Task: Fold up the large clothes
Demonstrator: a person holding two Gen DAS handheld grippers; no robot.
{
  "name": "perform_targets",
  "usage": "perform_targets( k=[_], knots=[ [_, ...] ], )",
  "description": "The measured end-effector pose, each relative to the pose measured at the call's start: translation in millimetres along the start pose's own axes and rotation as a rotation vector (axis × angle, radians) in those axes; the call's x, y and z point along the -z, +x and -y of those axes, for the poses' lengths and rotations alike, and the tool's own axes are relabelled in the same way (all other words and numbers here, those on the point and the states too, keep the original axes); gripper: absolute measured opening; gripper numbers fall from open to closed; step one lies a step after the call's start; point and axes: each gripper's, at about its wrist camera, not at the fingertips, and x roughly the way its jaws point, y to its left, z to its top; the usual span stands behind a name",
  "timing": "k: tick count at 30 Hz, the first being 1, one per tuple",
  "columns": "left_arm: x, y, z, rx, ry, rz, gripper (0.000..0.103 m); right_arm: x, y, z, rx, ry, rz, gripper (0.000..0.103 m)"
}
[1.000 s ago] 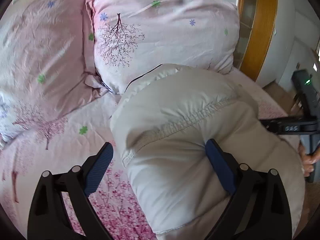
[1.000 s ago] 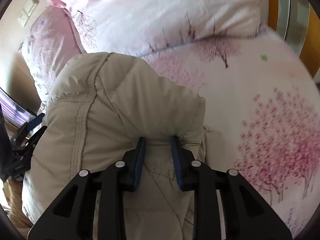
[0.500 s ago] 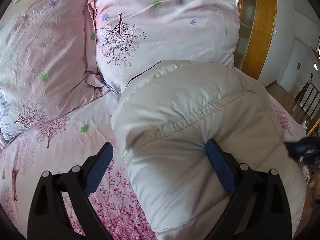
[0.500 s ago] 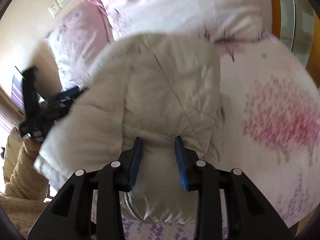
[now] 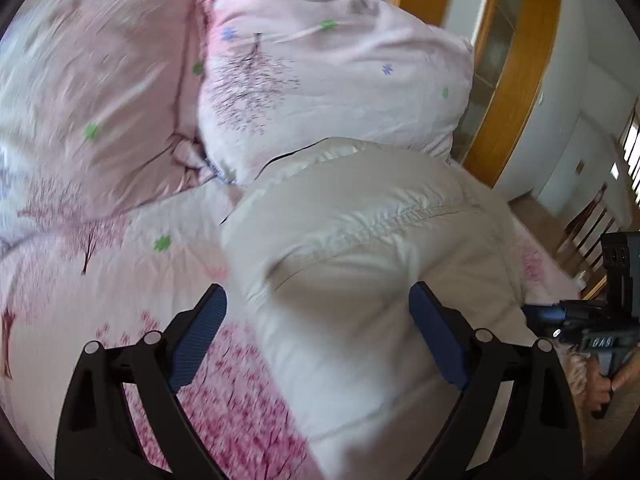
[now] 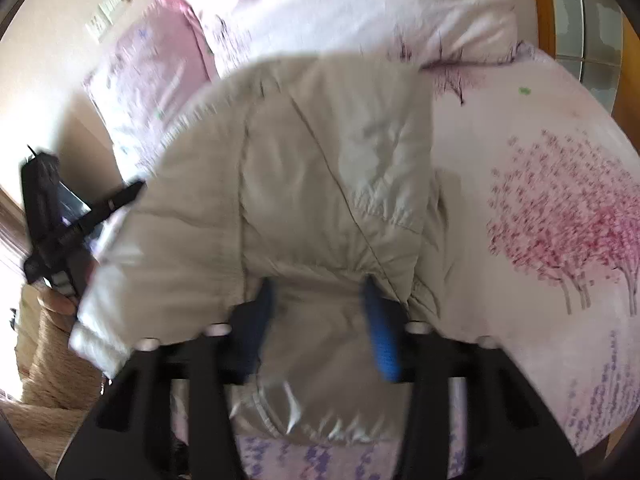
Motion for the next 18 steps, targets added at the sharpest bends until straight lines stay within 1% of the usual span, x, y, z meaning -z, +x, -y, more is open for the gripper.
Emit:
perform_targets(
  k=[1, 2, 3, 4, 6, 7, 8, 10, 11, 12, 13, 14, 17, 18],
  knots=[
    [0, -4, -7, 0.014, -0.02, -0.009, 0.092, -3, -11, 1, -0.012, 0.015, 0.037, 0.089],
    [1, -7, -15, 0.038, -0.046, -0.025, 0.092, -8, -22, 4, -0.025, 0.032, 0.069, 0.097],
    [1, -8, -21, 0.059, -0.064, -0.037, 0.093, -11, -28, 7, -0.043, 0.047, 0.084, 0.098],
    [3, -8, -27, 0.086, -0.087, -0.056, 0.093, -15, -34, 13, -0.067, 0.077, 0.093, 0.102],
    [6, -6, -39, 0.15, -0.139, -0.093, 0.093, -23, -35, 23, -0.085, 0.138, 0.071, 0.102],
    [9, -5, -43, 0.182, -0.16, -0.106, 0.093, -27, -31, 30, -0.079, 0.167, 0.034, 0.102],
    [11, -2, -47, 0.233, -0.188, -0.122, 0.094, -31, -26, 33, -0.066, 0.183, 0.002, 0.102],
    [15, 1, -50, 0.311, -0.224, -0.142, 0.094, -36, -10, 42, -0.028, 0.194, -0.088, 0.102],
    [17, 2, -51, 0.334, -0.235, -0.149, 0.094, -37, -2, 48, -0.025, 0.206, -0.12, 0.102],
    [18, 5, -51, 0.361, -0.247, -0.161, 0.094, -36, 4, 52, -0.043, 0.223, -0.138, 0.102],
    [20, 7, -49, 0.379, -0.253, -0.171, 0.094, -35, 11, 59, -0.085, 0.251, -0.157, 0.102],
    [20, 10, -48, 0.39, -0.257, -0.181, 0.094, -35, 20, 68, -0.155, 0.302, -0.181, 0.102],
    [22, 17, -45, 0.429, -0.275, -0.204, 0.094, -35, 43, 91, -0.297, 0.421, -0.232, 0.102],
    [22, 20, -45, 0.454, -0.29, -0.211, 0.094, -36, 48, 95, -0.299, 0.436, -0.246, 0.102]
  ],
)
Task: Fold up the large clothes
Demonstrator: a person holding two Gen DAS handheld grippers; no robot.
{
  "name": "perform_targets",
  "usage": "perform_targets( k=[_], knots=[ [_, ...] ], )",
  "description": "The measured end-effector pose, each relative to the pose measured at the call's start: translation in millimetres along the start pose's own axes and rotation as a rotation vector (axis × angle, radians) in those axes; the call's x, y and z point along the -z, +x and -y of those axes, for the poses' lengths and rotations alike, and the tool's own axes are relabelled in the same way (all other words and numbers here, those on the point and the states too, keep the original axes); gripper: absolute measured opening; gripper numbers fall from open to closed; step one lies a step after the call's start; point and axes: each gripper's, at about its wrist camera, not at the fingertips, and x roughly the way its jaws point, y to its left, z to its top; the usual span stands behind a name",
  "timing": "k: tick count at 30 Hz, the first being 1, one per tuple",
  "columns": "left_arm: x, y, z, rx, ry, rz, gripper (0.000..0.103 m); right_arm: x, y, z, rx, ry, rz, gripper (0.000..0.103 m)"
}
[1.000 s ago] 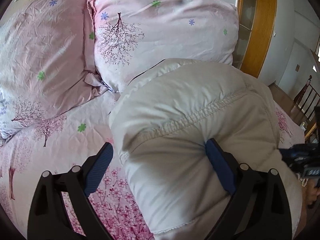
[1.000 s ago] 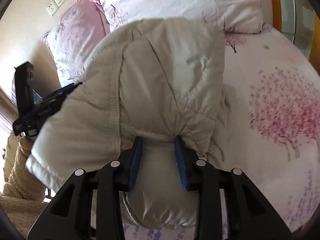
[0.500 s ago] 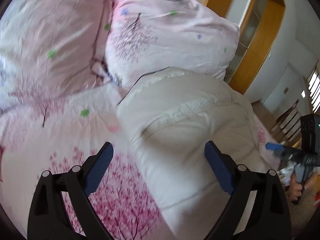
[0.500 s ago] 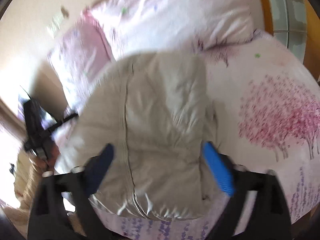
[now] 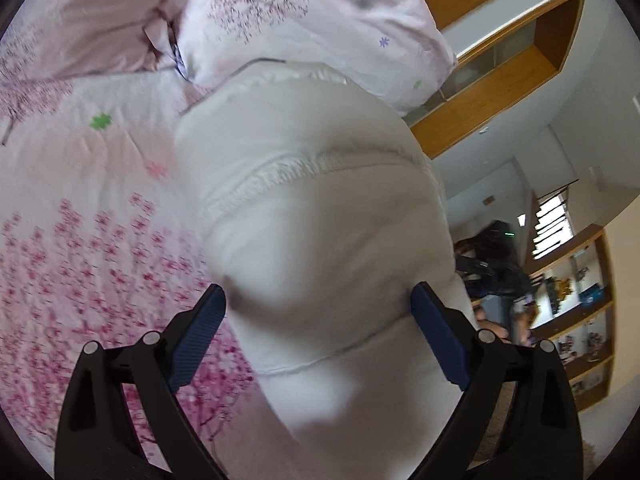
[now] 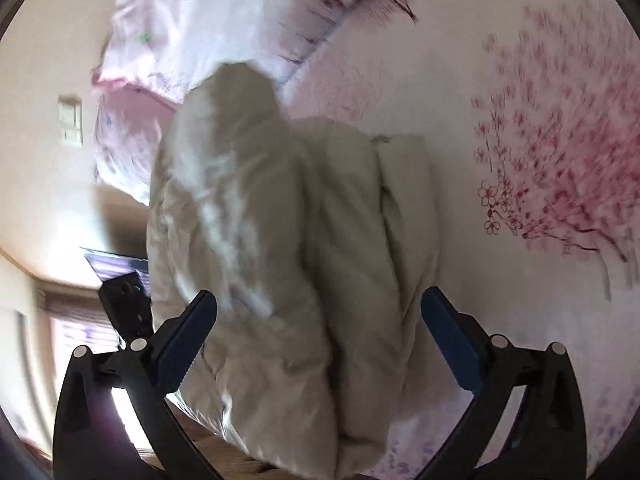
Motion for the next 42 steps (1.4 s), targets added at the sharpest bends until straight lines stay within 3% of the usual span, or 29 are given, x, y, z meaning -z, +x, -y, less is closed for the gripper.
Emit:
perform_targets(
  k=[10, 19, 22, 26, 29, 36, 42],
  knots=[
    [-8, 18, -3, 0.055, -0.038, -0.038, 0.101, -18, 42, 6, -0.105, -0.031, -0.168, 0.102],
    [-10, 29, -16, 0.086, -0.113, -0.016, 0.101, -25, 64, -15, -0.131, -0.106, -0.175, 0.102],
    [-9, 28, -18, 0.095, -0.119, -0.006, 0.1, -15, 65, -15, -0.195, -0.123, -0.168, 0.086],
    [-10, 21, -15, 0.114, -0.096, 0.002, 0.081, 0, 56, -17, -0.228, -0.163, -0.129, 0.068],
    [-9, 13, -12, 0.116, -0.071, 0.009, 0.073, 8, 51, -24, -0.239, -0.18, -0.106, 0.062],
    [-10, -23, -16, 0.111, -0.04, 0.093, 0.068, 2, 55, -58, -0.281, -0.23, -0.092, 0.056],
    [-18, -74, -33, 0.044, -0.03, 0.206, 0.068, -18, 94, -120, -0.29, -0.303, -0.123, 0.056]
  ],
)
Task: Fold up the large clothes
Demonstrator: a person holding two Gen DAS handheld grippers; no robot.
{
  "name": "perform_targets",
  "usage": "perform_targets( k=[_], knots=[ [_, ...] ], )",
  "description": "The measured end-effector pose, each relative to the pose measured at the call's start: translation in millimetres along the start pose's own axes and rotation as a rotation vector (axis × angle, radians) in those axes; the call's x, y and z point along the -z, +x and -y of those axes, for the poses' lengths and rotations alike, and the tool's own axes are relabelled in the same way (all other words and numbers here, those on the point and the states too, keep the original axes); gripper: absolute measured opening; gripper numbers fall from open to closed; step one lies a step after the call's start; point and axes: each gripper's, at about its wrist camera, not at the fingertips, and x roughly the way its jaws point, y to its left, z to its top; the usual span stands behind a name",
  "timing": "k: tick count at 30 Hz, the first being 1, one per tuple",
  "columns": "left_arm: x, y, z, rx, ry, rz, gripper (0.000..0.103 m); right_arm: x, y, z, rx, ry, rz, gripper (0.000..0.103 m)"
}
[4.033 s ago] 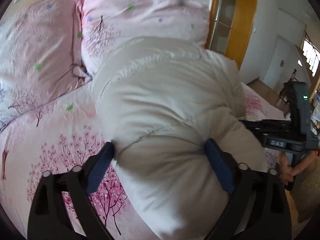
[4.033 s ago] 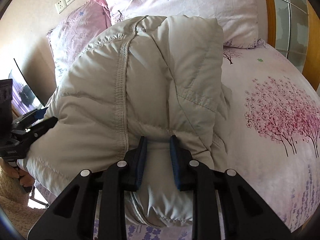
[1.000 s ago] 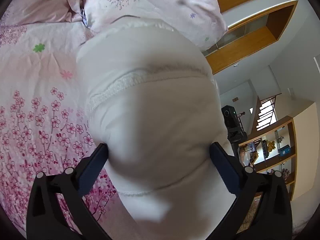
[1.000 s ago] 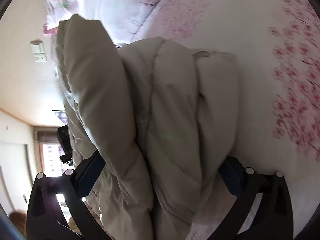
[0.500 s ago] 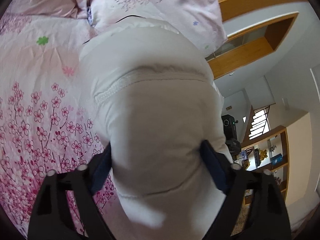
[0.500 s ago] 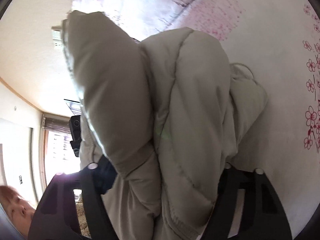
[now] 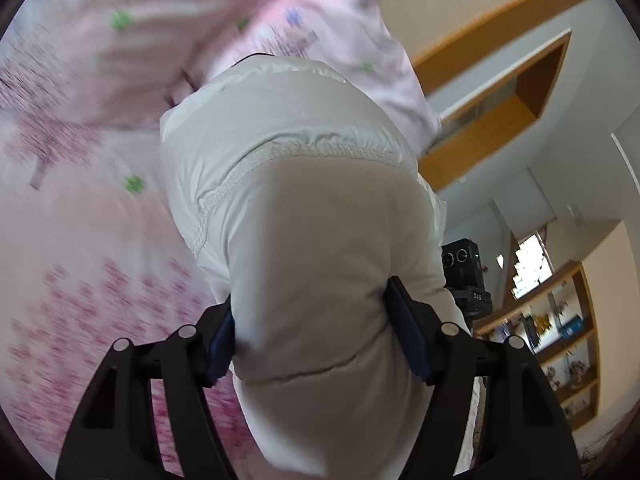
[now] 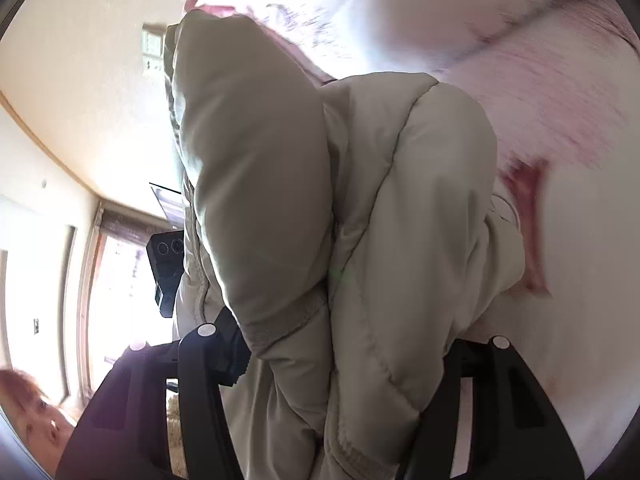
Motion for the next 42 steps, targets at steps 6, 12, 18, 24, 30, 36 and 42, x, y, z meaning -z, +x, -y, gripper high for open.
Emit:
perform_targets(
  k=[6, 12, 18, 24, 30, 36, 42],
  knots=[
    [-19, -50, -43, -0.087, -0.042, 0.083, 0.068, -46, 74, -27, 0.015, -0.033, -0.06, 0.056],
    [-19, -58, -99, -0.145, -0.12, 0.076, 0.072, -58, 115, -9, 0.083, 0.034, -0.077, 0.059],
    [-16, -51, -96, -0.214, -0.051, 0.098, 0.089, -42, 109, 3, 0.204, 0.116, -0.016, 0.085],
    [-16, -67, -54, -0.461, 0.093, 0.161, 0.094, -7, 62, -62, 0.449, -0.062, 0.206, 0.085],
    [4, -80, 12, -0.702, 0.287, 0.252, 0.101, 54, 56, -145, 0.602, -0.424, 0.42, 0.08],
    [42, -57, 65, -0.812, 0.433, 0.224, 0.101, 88, 84, -162, 0.632, -0.613, 0.411, 0.059],
    [62, -26, 76, -0.844, 0.491, 0.166, 0.101, 83, 108, -135, 0.672, -0.549, 0.318, 0.05]
  ],
)
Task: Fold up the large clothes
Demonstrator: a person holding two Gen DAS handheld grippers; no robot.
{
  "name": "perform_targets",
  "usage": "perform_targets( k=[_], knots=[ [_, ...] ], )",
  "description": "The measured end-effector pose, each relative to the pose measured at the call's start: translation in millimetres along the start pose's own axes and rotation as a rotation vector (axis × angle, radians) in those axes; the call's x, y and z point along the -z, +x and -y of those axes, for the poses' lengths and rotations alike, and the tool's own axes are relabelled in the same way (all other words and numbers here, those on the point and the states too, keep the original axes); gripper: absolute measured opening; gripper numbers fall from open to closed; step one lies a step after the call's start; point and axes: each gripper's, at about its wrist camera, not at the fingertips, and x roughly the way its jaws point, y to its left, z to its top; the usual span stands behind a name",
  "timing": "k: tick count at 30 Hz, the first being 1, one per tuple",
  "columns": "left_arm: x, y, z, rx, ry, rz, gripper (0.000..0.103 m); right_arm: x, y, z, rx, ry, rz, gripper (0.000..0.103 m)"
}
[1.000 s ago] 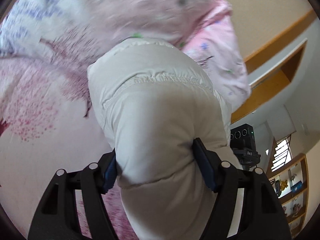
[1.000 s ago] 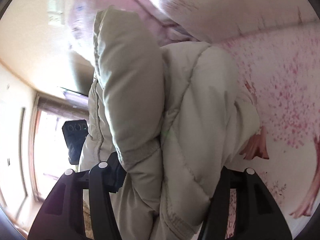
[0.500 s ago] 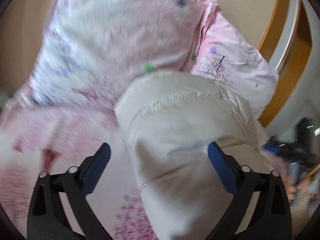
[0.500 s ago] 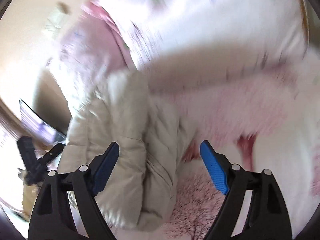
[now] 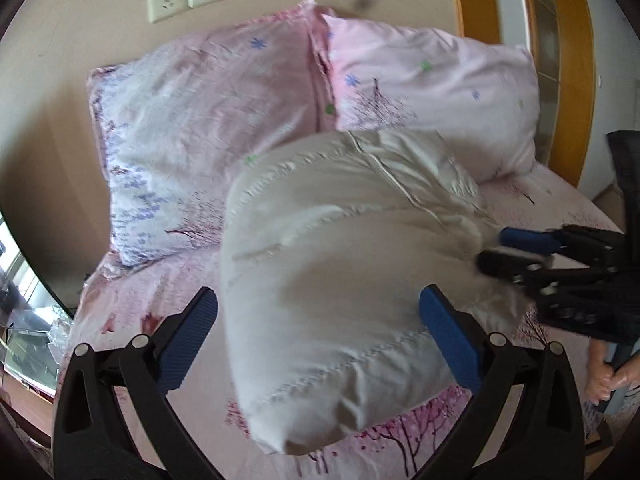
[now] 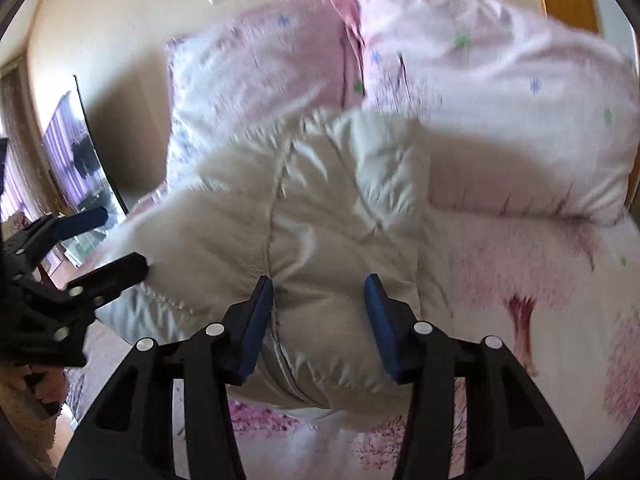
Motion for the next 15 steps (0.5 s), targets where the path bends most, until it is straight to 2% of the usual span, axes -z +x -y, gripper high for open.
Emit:
perform_targets(
  k=[4, 11, 13, 15],
  knots=[
    [8, 15, 7, 0.067, -0.034, -0.067, 0.101, 17, 14, 8, -0.009, 0.033, -0.061, 0.05],
    [20, 24, 27, 0.017, 0.017, -0.081, 0.101, 23, 30, 17, -0.017, 0.067, -0.114, 0.051],
    [22, 28, 28, 0.002, 0.024, -0.092, 0.101, 15, 26, 14, 0.006, 0.057, -0.133, 0.051],
    [24, 31, 26, -0.002, 0.019, -0.097, 0.101, 0, 17, 14, -0.014, 0.067, -0.107, 0.051]
  ],
)
